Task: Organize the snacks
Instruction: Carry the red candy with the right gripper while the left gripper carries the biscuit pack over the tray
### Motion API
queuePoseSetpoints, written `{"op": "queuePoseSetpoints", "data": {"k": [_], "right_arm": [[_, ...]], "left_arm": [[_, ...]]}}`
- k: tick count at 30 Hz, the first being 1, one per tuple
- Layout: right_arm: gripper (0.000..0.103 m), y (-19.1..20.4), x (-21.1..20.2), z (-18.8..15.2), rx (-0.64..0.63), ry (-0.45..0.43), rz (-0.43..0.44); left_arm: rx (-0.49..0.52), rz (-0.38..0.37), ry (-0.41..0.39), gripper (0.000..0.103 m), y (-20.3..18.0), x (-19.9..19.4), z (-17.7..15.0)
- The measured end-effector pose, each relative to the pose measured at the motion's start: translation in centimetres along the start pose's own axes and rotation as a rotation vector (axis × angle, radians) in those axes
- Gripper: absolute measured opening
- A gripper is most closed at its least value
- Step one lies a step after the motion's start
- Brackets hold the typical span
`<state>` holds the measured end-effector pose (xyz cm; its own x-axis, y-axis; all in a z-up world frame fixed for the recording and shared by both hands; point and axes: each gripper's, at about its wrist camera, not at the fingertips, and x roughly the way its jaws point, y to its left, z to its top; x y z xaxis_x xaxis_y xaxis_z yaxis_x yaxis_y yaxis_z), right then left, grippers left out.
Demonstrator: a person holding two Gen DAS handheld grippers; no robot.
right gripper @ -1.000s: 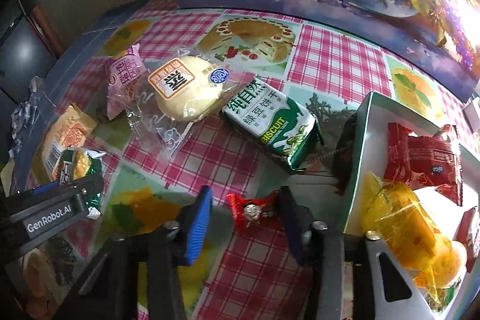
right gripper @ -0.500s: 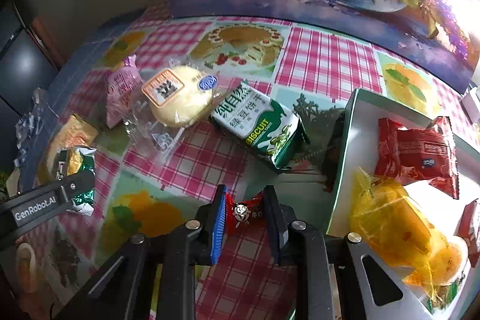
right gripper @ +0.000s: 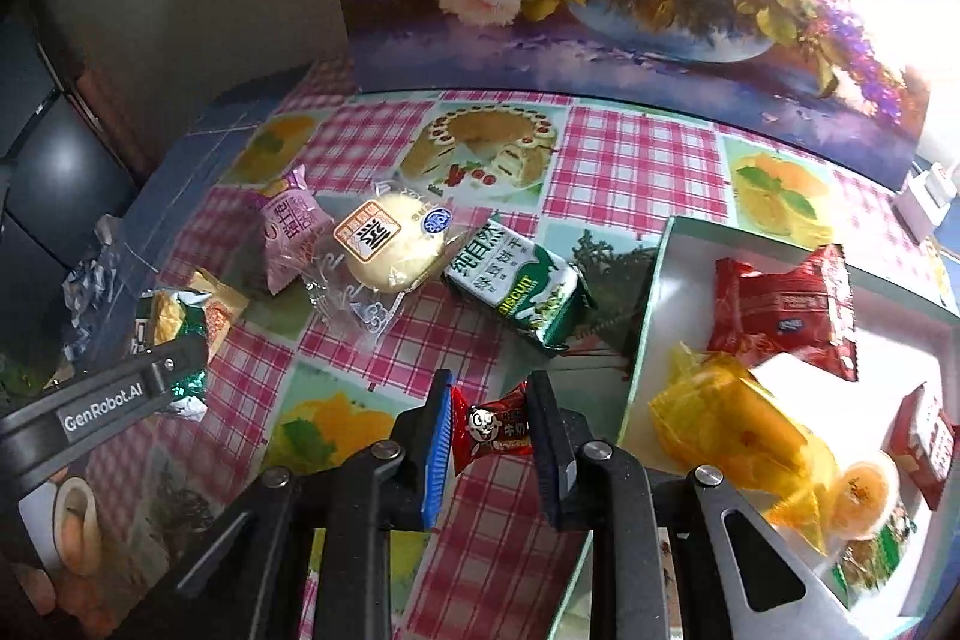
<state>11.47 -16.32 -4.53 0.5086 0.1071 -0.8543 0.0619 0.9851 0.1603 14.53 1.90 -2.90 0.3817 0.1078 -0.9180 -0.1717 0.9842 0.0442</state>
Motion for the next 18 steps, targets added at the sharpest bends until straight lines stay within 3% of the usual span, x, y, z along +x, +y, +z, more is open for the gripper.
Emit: {"op": "queuePoseSetpoints", "data": {"k": [7, 18], "right_arm": [[0.026, -1.1, -1.9, -0.4, 0.048, -0.014, 0.0], [0.026, -3.4, -4.9, -1.6, 0.127, -0.039, -0.015]], "left_arm": [[0.048, 0.008, -0.056, 0.053, -1.5, -2.2, -0.1], [0.137, -0.097, -0.081, 0.053, -5.6, -4.5, -1.3]]}}
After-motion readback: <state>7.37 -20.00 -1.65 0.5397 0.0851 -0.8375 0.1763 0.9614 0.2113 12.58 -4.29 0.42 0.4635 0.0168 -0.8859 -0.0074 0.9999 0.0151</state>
